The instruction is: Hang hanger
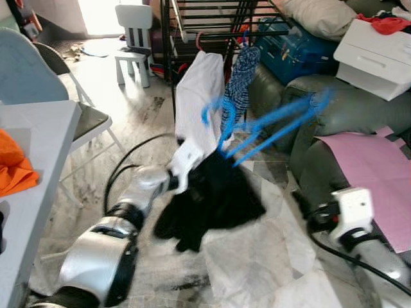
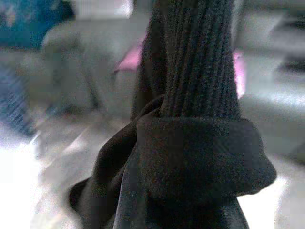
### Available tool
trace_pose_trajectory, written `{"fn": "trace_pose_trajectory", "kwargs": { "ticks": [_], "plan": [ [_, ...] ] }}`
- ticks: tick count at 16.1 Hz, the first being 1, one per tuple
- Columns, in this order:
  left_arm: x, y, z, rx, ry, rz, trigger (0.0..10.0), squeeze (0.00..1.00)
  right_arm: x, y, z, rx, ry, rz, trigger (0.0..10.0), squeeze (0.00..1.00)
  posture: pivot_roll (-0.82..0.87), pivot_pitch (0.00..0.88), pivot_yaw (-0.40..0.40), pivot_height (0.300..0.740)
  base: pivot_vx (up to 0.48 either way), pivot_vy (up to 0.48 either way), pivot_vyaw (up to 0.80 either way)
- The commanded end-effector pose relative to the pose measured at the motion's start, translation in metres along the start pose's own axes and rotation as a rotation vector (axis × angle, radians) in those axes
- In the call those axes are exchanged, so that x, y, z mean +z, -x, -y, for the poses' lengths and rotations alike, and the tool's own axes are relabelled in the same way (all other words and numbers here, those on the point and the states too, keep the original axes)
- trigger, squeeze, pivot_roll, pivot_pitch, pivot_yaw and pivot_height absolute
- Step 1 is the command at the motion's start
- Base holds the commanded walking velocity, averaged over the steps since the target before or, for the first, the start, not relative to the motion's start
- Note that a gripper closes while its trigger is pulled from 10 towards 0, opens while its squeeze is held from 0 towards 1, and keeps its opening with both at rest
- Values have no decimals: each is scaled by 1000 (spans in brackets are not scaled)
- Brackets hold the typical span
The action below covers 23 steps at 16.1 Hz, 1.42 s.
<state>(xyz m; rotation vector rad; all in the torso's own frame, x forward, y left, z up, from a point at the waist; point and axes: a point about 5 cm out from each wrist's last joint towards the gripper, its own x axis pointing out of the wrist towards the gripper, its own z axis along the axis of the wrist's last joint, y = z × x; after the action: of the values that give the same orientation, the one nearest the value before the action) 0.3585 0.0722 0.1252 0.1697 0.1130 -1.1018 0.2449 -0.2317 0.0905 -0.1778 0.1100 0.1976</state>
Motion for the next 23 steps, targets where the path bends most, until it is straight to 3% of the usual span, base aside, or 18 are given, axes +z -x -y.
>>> {"fn": "trace_pose_trajectory", "kwargs": {
  "ticks": [1,3,5,7,10,14,18,21,22,23],
  "plan": [
    [15,-3,-1,-39,-24,57,0,0,-4,-4,-2,10,-37,-27,10000,0,2,0,-11,740,0,0,0],
    [21,-10,9,-141,-45,94,0,0,-3,-13,-9,58,-48,-33,10000,0,9,0,-16,740,0,0,0],
    [24,-11,15,-208,-122,96,0,0,5,-19,-9,79,-39,-2,10000,0,17,0,-22,740,0,0,0],
    [17,-7,16,-224,-210,45,0,0,24,-20,-13,149,-100,79,10000,0,18,0,-24,740,0,0,0],
    [17,-6,18,-248,-275,30,0,0,31,-14,-17,221,-132,101,10000,0,10,0,-21,740,0,0,0],
    [37,-15,25,-298,-312,134,0,0,21,-13,-23,265,-154,50,10000,0,7,0,-18,740,0,0,0],
    [70,-20,33,-371,-323,306,0,0,10,-21,-34,298,-172,6,10000,0,25,0,-27,740,0,0,0],
    [92,-19,32,-386,-298,407,0,0,-8,-24,-29,224,-187,-95,10000,0,32,0,-32,740,0,0,0],
    [102,-17,29,-380,-278,448,0,0,-24,-21,-21,147,-193,-181,10000,0,36,0,-35,740,0,0,0],
    [108,-14,27,-383,-266,466,0,0,-31,-18,-16,103,-227,-199,10000,0,38,0,-37,740,0,0,0]
  ]
}}
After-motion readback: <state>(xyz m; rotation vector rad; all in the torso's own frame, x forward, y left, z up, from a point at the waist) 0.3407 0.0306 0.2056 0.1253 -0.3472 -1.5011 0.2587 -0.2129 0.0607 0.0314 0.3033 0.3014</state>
